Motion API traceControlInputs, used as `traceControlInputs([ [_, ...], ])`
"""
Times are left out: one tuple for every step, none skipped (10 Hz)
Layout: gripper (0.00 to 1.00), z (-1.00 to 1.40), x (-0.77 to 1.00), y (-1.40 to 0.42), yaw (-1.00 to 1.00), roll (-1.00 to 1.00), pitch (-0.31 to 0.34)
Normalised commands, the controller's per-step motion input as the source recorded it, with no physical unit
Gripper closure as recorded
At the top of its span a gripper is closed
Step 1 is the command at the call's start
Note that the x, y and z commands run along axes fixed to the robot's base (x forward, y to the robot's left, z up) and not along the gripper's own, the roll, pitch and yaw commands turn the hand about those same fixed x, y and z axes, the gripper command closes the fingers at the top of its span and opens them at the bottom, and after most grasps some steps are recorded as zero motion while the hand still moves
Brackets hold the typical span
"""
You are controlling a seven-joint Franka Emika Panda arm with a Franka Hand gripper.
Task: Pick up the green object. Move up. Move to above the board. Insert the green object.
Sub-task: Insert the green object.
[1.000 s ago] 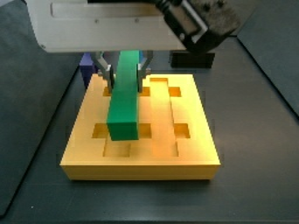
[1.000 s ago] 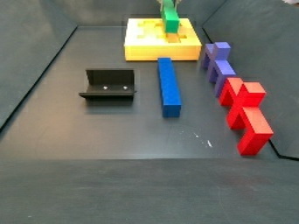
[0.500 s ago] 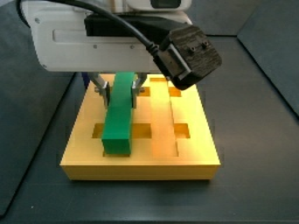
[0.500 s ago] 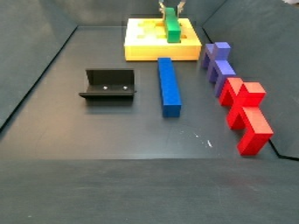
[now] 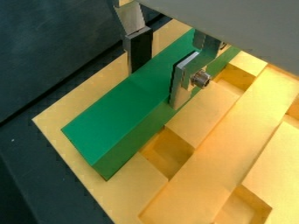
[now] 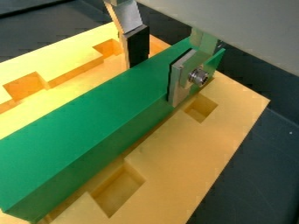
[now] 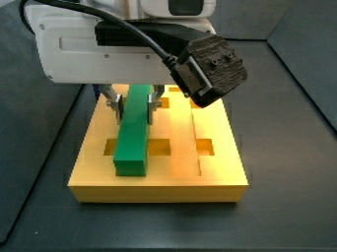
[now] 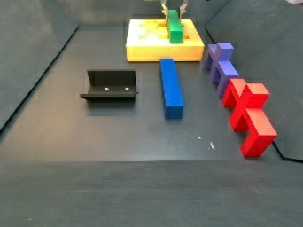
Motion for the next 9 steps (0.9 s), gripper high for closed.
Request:
traceControlInputs([
  [1.0, -0.12, -0.29, 0.0, 0.0, 0.0, 0.0],
  [1.0, -0.09, -0.23, 0.0, 0.0, 0.0, 0.0],
  [1.0, -0.25, 0.06, -0.05, 0.0, 0.0, -0.017],
  [1.0, -0.19, 0.22, -0.23, 0.05, 0.0, 0.0],
  [1.0, -0.15, 0.19, -0.28, 0.05, 0.0, 0.0],
  [1.0, -0.15, 0.15, -0.32, 0.09, 0.0, 0.0],
  [1.0, -0.29, 0.0, -0.14, 0.07, 0.0, -0.017],
  [1.0, -0.06, 0.0, 0.0, 0.0, 0.05, 0.051],
  [1.0, 0.0, 0.0, 0.0, 0.0, 0.0, 0.0],
])
